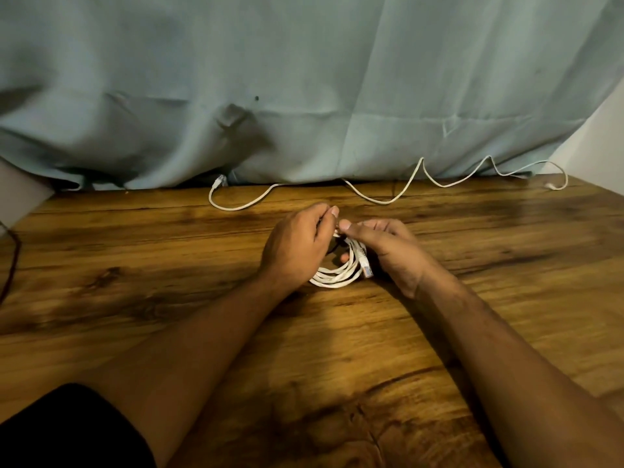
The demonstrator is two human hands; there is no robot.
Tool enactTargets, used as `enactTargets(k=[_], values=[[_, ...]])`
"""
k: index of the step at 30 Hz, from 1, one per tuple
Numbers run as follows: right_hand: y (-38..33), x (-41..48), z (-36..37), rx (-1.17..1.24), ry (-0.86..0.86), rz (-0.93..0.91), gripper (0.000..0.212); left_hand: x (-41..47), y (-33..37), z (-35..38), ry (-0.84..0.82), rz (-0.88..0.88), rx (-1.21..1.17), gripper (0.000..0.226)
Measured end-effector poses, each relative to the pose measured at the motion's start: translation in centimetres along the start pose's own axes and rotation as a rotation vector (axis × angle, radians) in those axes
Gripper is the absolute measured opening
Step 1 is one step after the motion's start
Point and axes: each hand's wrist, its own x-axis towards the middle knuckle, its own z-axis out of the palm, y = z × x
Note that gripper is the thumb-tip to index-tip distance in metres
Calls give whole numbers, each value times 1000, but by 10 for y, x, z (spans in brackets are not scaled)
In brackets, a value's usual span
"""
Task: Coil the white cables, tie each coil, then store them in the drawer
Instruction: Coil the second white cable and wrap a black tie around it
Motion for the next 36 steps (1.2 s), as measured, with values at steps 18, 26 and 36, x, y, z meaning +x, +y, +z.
enactTargets(k=[18,26,36], values=[[-1,-5,13,-66,117,-221,17,4,-10,1,-128,-250,-338,38],[4,1,11,-185,209,-336,30,2,-8,0,-101,-193,-236,39],[2,2,11,19,189,-149,26,-2,3,-2,-34,91,85,32]])
